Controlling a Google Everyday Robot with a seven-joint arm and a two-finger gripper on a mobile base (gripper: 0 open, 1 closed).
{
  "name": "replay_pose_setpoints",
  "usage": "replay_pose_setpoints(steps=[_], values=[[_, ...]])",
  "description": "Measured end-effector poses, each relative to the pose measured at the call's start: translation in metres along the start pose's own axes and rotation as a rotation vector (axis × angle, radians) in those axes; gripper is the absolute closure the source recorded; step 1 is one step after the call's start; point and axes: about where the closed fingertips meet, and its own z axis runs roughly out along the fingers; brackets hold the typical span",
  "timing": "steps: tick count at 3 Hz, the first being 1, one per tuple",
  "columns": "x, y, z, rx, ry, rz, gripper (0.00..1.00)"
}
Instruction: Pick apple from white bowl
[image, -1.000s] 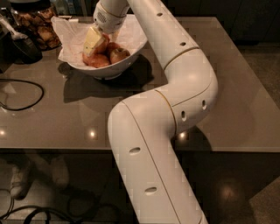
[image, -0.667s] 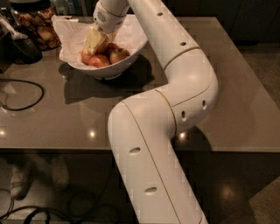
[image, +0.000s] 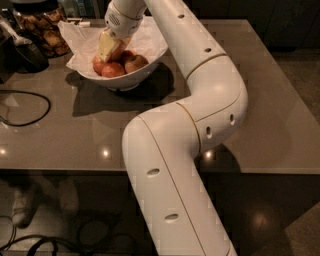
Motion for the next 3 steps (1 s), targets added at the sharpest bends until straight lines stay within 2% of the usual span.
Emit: replay_pose_setpoints(steps=[3], values=[[-0.0046, 0.0037, -0.0010, 0.001, -0.001, 0.000, 1.00]])
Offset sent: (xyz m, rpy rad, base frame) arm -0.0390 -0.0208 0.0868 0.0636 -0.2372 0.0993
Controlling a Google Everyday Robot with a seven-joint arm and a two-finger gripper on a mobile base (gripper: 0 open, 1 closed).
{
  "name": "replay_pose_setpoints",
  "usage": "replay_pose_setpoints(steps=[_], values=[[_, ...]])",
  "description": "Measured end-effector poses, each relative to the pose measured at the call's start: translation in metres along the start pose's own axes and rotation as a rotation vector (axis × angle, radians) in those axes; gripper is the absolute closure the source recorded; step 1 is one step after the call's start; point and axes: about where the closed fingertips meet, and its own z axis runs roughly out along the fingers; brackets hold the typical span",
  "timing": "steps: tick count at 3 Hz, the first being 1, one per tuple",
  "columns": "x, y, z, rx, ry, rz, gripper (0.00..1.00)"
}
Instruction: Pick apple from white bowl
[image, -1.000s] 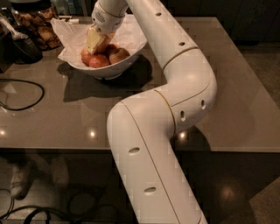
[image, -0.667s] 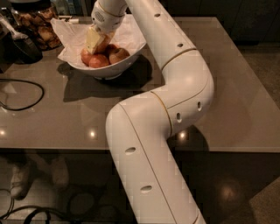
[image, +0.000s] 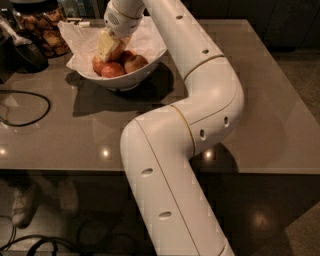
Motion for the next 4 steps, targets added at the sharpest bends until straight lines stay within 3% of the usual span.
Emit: replay_pose_setpoints(steps=[2, 4], values=[[-0.002, 0.002, -0.005, -0.007, -0.013, -0.015, 1.00], [-0.010, 0.038, -0.095, -0.104, -0.206, -0.223, 1.00]])
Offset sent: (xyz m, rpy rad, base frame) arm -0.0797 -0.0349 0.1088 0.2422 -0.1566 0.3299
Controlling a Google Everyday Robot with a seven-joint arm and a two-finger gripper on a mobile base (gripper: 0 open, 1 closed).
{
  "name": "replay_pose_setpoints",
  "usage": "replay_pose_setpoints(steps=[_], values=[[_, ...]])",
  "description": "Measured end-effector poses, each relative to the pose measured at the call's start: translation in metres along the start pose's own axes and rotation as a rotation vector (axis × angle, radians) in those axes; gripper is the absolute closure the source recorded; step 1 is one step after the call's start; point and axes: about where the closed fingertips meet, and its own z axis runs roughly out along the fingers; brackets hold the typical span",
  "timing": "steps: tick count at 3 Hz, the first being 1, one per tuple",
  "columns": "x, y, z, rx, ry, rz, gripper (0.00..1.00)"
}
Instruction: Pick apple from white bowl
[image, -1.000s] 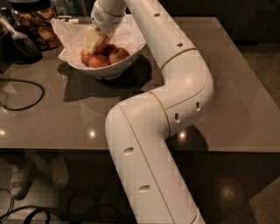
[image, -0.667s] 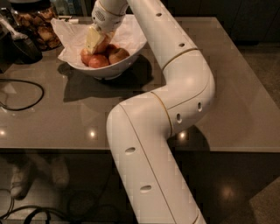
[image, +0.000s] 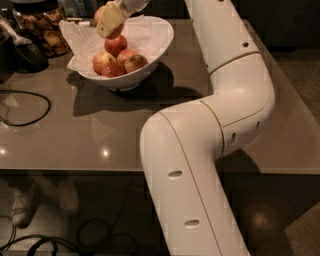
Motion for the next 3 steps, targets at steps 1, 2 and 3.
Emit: replay_pose_setpoints(steps=[1, 2, 3], values=[[-0.0146, 0.0152, -0.0239, -0.034, -0.084, -0.068, 1.00], [-0.0188, 0.0126, -0.0200, -0.029, -0.097, -0.067, 1.00], [-0.0189, 0.0125, -0.0199, -0.029, -0.098, -0.067, 1.00]])
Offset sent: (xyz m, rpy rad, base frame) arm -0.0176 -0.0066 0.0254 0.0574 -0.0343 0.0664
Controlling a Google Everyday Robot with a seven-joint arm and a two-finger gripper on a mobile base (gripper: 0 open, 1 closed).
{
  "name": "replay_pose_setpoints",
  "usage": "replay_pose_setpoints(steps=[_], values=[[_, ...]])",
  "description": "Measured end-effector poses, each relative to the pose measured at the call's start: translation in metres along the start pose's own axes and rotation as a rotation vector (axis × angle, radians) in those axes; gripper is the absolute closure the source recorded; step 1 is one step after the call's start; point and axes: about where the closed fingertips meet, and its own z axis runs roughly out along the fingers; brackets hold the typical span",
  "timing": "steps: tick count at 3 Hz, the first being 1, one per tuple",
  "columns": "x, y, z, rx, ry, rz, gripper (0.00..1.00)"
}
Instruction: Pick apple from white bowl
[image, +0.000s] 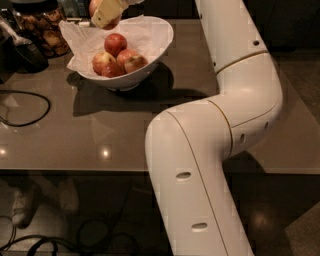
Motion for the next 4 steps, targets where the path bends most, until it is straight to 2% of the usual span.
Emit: replay_pose_setpoints(steps=[2, 3, 4], values=[[-0.009, 0.034, -0.007, -0.134, -0.053, 0.116, 1.00], [-0.006, 0.046, -0.026, -0.133, -0.061, 0.190, 1.00], [-0.014, 0.073, -0.063, -0.095, -0.110, 0.204, 1.00]])
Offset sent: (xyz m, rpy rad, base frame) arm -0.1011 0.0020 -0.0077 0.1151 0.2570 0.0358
